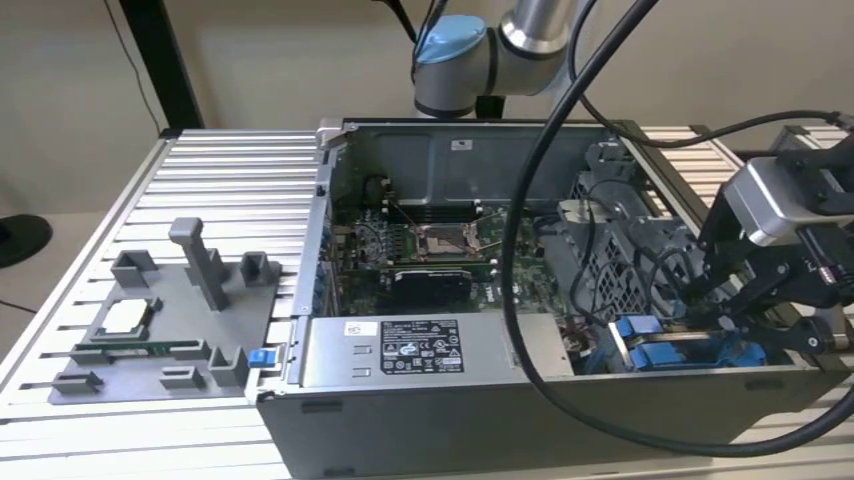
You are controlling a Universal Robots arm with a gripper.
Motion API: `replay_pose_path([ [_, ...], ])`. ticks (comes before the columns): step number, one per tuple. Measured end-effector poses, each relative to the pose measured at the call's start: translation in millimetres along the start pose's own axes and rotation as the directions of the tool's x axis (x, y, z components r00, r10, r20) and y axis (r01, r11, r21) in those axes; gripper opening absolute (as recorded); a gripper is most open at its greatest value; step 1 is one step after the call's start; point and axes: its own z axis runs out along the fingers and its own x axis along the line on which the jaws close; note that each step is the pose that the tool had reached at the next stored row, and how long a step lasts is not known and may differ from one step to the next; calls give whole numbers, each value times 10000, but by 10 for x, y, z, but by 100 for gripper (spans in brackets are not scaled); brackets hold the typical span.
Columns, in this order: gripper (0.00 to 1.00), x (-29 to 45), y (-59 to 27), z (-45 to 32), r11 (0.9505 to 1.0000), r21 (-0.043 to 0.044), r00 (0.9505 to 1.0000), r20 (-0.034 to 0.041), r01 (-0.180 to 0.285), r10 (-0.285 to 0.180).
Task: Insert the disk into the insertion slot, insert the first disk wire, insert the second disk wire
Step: 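Insert the second disk wire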
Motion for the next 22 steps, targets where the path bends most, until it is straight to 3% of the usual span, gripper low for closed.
replay_pose_path([
  [13, 100, 7, 45, 17, 9991, 405, 9994, 314, 122, -135],
  [16, 100, 9, 64, 21, 9986, 512, 9993, 335, 152, -169],
  [19, 100, 7, 65, 21, 9985, 523, 9993, 321, 156, -173],
  [20, 0, 7, 66, 20, 9986, 515, 9995, 273, 154, -168],
  [22, 0, 5, 66, 21, 9986, 513, 9996, 242, 153, -165],
])
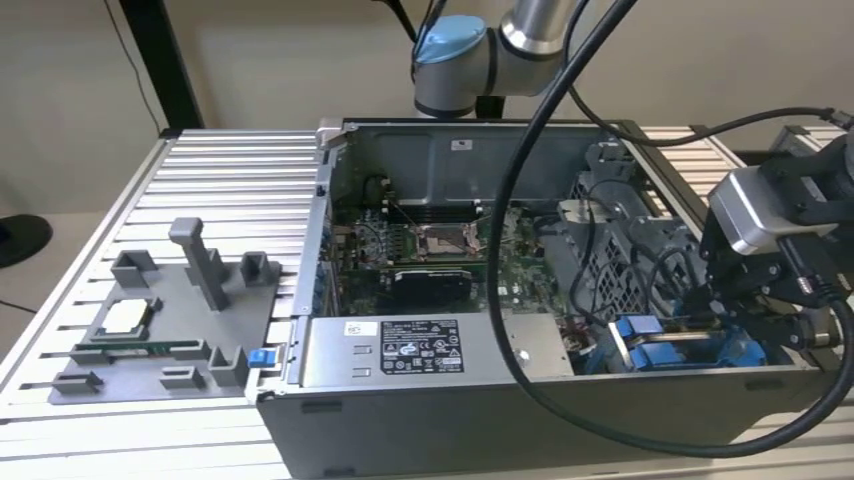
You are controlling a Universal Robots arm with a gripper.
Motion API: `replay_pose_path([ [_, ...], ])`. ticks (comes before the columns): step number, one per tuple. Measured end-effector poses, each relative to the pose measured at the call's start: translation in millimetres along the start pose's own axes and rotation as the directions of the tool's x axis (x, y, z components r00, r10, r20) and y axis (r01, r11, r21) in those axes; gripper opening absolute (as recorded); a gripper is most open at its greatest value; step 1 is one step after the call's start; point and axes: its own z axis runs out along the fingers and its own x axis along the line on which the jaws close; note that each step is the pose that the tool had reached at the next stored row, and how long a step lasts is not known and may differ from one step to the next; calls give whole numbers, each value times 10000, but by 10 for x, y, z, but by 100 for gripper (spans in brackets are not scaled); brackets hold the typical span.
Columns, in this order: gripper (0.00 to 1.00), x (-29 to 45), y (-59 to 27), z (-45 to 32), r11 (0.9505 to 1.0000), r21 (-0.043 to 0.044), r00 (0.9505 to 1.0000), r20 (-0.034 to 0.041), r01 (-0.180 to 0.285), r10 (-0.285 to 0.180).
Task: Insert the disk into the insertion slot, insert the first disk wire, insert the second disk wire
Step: 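Insert the second disk wire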
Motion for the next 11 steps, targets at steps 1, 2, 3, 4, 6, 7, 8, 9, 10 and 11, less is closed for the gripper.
replay_pose_path([
  [1, 0, -2, 0, -6, 10000, 0, 10000, -1, 0, 0],
  [2, 0, -5, 0, -17, 10000, 0, 10000, -1, -1, 1],
  [3, 0, -6, 0, -19, 10000, -1, 10000, 1, -1, 1],
  [4, 0, -1, 0, -21, 10000, -2, 10000, 1, -1, 1],
  [6, 100, 30, 1, -30, 10000, -4, 10000, 2, -5, 5],
  [7, 100, 49, 1, -36, 10000, -4, 10000, 1, -6, 6],
  [8, 100, 63, 2, -41, 10000, -4, 10000, 2, -6, 6],
  [9, 100, 75, 2, -44, 10000, -4, 10000, 8, -6, 6],
  [10, 100, 81, 3, -46, 10000, -3, 10000, 19, -6, 6],
  [11, 100, 84, 7, -46, 10000, 5, 10000, 34, -6, 6],
])
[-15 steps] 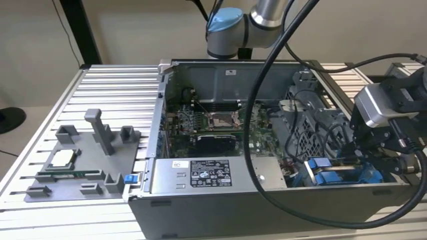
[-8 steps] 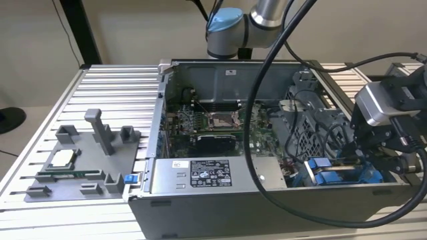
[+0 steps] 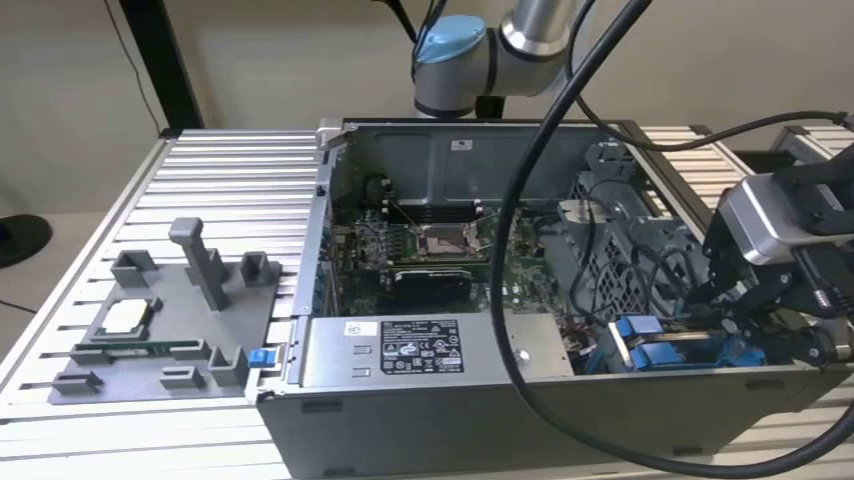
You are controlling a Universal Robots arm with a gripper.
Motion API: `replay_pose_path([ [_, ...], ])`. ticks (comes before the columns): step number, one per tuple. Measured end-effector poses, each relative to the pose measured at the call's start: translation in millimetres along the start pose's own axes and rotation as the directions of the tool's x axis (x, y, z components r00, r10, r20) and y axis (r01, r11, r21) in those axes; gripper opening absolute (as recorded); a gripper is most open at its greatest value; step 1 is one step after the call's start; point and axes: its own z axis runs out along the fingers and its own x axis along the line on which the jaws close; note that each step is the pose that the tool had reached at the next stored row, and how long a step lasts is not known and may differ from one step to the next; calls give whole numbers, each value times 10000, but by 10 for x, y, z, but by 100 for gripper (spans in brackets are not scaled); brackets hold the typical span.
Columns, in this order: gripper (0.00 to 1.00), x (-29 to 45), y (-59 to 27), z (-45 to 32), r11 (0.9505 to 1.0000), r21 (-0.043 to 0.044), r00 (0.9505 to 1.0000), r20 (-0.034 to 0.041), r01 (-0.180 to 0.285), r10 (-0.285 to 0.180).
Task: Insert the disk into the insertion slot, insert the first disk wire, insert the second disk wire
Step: 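Insert the second disk wire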
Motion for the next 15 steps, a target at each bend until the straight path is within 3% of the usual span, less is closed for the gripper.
replay_pose_path([
  [2, 100, 2, 19, 7, 10000, 60, 10000, 74, 18, -19],
  [8, 100, 7, 74, 31, 9997, 254, 9988, 490, 64, -77],
  [11, 100, 14, 78, 54, 9995, 313, 9981, 603, 63, -81],
  [14, 100, 19, 83, 70, 9991, 418, 9963, 854, 39, -75],
  [15, 0, 19, 85, 69, 9990, 446, 9957, 928, 31, -72],
])
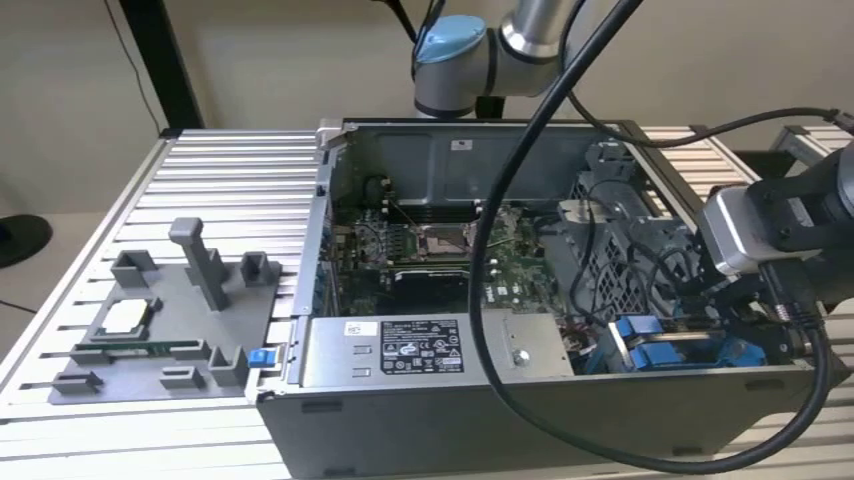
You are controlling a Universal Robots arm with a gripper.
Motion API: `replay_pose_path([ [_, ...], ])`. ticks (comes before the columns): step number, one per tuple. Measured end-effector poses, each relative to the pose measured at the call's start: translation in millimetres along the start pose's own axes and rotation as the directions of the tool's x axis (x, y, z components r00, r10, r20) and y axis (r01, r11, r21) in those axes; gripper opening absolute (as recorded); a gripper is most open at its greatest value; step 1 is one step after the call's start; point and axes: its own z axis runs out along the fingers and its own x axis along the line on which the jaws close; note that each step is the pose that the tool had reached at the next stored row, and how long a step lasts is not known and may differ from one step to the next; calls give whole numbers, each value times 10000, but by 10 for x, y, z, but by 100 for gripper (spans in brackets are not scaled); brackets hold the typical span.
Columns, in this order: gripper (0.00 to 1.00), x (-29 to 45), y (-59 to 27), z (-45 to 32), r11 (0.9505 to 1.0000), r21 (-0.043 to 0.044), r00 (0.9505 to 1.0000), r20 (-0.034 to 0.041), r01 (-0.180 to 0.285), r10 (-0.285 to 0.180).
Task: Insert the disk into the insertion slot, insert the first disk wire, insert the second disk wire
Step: 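Insert the second disk wire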
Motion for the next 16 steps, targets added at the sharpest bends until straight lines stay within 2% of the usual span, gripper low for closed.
replay_pose_path([
  [3, 0, 0, 3, 0, 10000, 69, 9998, 183, -16, 15],
  [6, 0, -1, 5, 0, 9999, 113, 9996, 288, -34, 31],
  [12, 0, 1, 6, 1, 9999, 117, 9996, 284, -42, 38],
  [16, 0, -1, 6, -1, 9999, 115, 9998, 215, -38, 36],
])
